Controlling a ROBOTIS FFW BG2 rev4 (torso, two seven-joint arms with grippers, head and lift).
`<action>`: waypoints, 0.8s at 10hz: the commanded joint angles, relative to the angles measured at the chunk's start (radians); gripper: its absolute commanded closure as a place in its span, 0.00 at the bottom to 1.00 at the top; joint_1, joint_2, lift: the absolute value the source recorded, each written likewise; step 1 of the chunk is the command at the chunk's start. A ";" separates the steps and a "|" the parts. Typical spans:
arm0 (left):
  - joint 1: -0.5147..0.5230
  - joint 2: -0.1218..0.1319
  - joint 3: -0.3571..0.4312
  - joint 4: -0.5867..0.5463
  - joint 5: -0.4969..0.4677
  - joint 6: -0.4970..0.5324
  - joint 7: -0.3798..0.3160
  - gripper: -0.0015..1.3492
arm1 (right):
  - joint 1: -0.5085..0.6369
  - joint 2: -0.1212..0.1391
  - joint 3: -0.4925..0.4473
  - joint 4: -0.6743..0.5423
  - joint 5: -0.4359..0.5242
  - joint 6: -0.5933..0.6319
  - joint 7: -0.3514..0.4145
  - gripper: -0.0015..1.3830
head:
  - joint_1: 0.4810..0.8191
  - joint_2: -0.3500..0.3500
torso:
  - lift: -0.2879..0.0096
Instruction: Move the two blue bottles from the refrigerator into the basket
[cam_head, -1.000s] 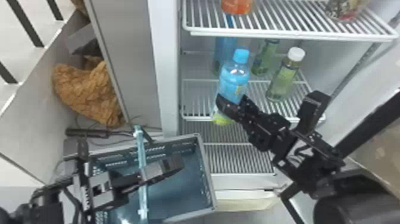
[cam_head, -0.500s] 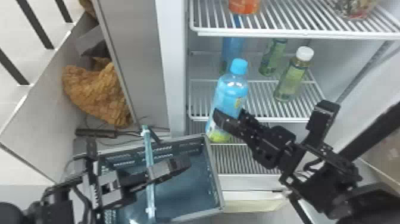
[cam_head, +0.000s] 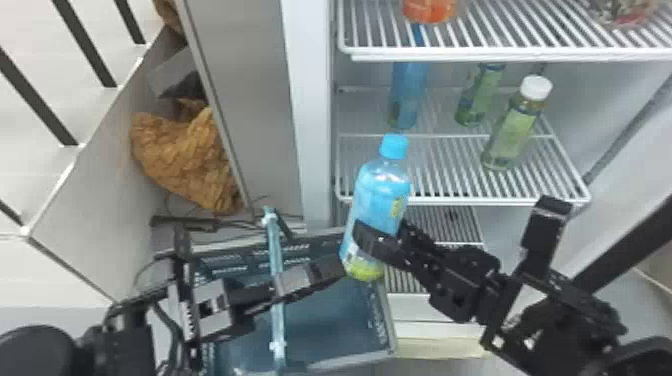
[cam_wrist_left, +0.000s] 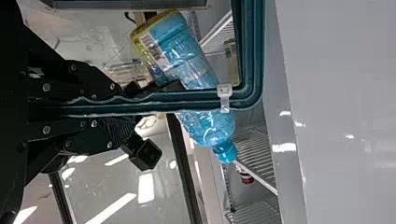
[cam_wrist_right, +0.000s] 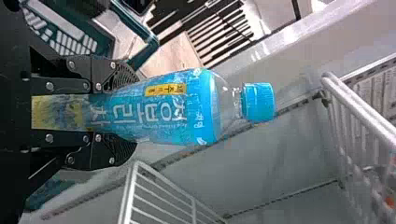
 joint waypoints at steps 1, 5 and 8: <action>-0.009 0.001 -0.006 0.000 -0.001 0.000 -0.002 0.89 | -0.002 -0.002 0.008 0.013 -0.018 0.027 0.002 0.92 | 0.63 0.52 | 0.23; -0.028 0.005 -0.024 0.000 0.001 0.000 -0.002 0.89 | -0.043 -0.022 0.092 0.082 -0.072 0.074 0.009 0.92 | 0.63 0.57 | 0.23; -0.033 0.005 -0.026 0.000 0.001 0.000 0.001 0.89 | -0.061 -0.028 0.128 0.124 -0.124 0.120 0.012 0.64 | 0.63 0.64 | 0.23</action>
